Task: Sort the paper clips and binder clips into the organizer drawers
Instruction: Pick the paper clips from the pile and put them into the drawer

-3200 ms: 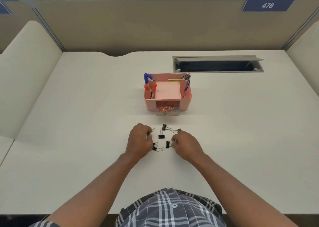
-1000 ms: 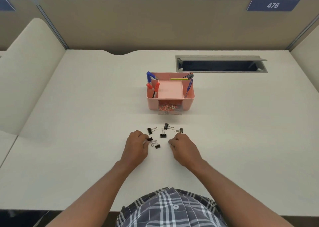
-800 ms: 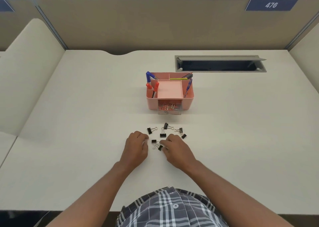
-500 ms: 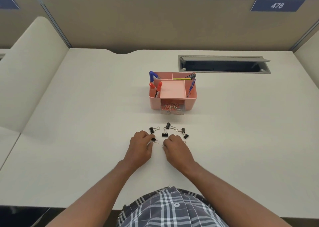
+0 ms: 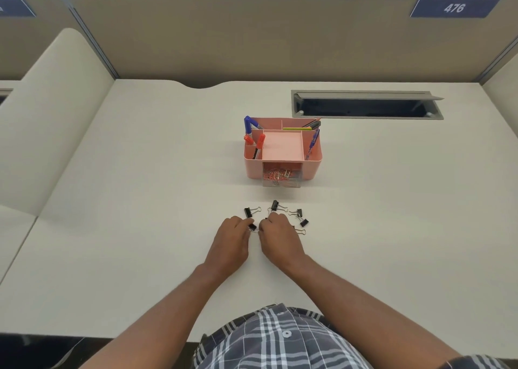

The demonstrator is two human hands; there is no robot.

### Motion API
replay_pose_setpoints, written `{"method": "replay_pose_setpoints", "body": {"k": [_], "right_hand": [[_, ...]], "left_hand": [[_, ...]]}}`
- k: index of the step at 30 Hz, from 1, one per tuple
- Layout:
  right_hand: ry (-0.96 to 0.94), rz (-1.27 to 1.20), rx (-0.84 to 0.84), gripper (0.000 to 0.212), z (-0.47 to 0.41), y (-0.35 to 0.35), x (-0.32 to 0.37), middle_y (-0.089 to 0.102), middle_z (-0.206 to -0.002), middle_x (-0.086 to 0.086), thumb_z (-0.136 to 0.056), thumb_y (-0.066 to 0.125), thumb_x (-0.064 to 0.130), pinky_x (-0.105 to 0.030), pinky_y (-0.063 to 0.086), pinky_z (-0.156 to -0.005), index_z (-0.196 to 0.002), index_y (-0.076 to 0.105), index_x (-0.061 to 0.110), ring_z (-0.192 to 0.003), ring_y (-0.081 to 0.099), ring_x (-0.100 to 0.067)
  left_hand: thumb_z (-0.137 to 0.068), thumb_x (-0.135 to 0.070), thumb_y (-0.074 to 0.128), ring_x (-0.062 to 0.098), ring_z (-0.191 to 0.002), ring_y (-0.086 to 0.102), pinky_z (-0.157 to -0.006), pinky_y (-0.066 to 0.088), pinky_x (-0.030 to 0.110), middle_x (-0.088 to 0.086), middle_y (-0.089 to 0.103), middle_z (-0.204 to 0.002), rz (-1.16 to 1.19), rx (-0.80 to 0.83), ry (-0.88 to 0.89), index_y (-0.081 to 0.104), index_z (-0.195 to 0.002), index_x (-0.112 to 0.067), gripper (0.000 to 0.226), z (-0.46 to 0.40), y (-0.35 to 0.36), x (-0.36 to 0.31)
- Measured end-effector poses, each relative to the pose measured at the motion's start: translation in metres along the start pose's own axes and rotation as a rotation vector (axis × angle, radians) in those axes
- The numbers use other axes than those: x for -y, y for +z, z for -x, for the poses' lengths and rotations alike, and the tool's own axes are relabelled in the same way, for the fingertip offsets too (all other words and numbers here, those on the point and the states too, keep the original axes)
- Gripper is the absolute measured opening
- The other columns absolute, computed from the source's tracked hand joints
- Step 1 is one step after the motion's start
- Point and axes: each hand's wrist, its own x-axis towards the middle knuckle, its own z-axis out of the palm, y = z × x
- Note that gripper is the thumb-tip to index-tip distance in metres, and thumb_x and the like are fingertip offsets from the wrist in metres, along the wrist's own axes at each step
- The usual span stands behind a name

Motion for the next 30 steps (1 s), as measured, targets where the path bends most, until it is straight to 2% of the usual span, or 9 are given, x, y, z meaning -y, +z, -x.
{"method": "replay_pose_setpoints", "body": {"k": [2,6,10,13,19,23,27,30], "right_hand": [[0.01,0.015,0.013,0.015,-0.001,-0.005,-0.003,0.059,-0.098,-0.012,-0.092,0.049,0.008,-0.041,0.044,-0.073,-0.095,0.063,0.005,-0.096,0.052,-0.032],[0.024,0.003,0.014,0.017,-0.004,-0.011,-0.008,0.059,-0.1,-0.013,-0.092,0.05,0.013,-0.041,0.044,-0.077,-0.095,0.064,0.005,-0.099,0.051,-0.032],[-0.046,-0.049,0.015,0.018,-0.003,-0.006,-0.001,0.057,-0.093,-0.009,-0.092,0.053,0.02,-0.042,0.046,-0.071,-0.095,0.065,0.008,-0.091,0.051,-0.03],[-0.02,-0.044,0.009,0.015,-0.003,-0.003,0.005,0.057,-0.092,-0.01,-0.092,0.052,0.016,-0.041,0.045,-0.068,-0.092,0.065,0.007,-0.09,0.052,-0.031],[0.055,0.081,0.124,0.015,-0.008,-0.018,0.007,0.057,-0.108,-0.016,-0.091,0.05,0.011,-0.037,0.037,-0.075,-0.097,0.061,0.002,-0.105,0.049,-0.035],[0.066,0.097,0.165,0.016,-0.006,-0.023,-0.001,0.057,-0.111,-0.016,-0.089,0.052,0.012,-0.038,0.04,-0.081,-0.1,0.06,0.003,-0.108,0.049,-0.034],[0.047,0.008,0.13,0.015,-0.005,-0.029,-0.011,0.059,-0.103,-0.012,-0.087,0.05,0.012,-0.038,0.044,-0.081,-0.094,0.062,0.005,-0.101,0.052,-0.031],[0.131,-0.179,0.035,0.01,-0.006,-0.044,-0.019,0.064,-0.087,-0.004,-0.086,0.051,0.016,-0.036,0.046,-0.073,-0.083,0.06,0.012,-0.083,0.056,-0.024]], "left_hand": [[-0.087,0.0,0.058,0.025,-0.086,0.053,-0.077,0.043,0.029,0.005,0.059,-0.094,-0.015,-0.006,-0.001,0.062,-0.119,-0.006,0.033,-0.001,0.001,0.001],[-0.088,-0.002,0.053,0.026,-0.085,0.055,-0.079,0.048,0.038,0.005,0.061,-0.092,0.022,-0.001,-0.032,0.058,-0.123,-0.006,0.036,-0.003,0.002,0.001],[-0.088,-0.003,0.052,0.024,-0.085,0.054,-0.079,0.046,0.035,0.004,0.061,-0.092,0.054,-0.009,-0.062,0.055,-0.126,-0.008,0.038,-0.004,0.002,-0.001],[-0.089,-0.003,0.051,0.023,-0.085,0.053,-0.079,0.046,0.036,0.003,0.059,-0.092,0.057,-0.017,-0.083,0.054,-0.126,-0.009,0.038,-0.003,0.001,0.0],[-0.087,0.003,0.053,0.028,-0.083,0.054,-0.077,0.046,0.038,0.008,0.059,-0.091,0.02,-0.055,-0.106,0.057,-0.122,-0.006,0.036,-0.001,0.0,0.0],[-0.089,0.0,0.053,0.028,-0.083,0.053,-0.076,0.047,0.039,0.008,0.059,-0.09,0.021,-0.053,-0.114,0.057,-0.121,-0.007,0.034,-0.002,0.002,-0.003],[-0.088,-0.003,0.054,0.027,-0.085,0.054,-0.078,0.048,0.04,0.003,0.061,-0.09,0.041,-0.024,-0.102,0.058,-0.122,-0.009,0.035,-0.007,0.005,-0.007],[-0.088,-0.006,0.06,0.026,-0.085,0.056,-0.079,0.05,0.043,0.001,0.062,-0.089,0.062,-0.018,-0.082,0.059,-0.123,-0.008,0.035,-0.009,0.007,-0.013]]}}
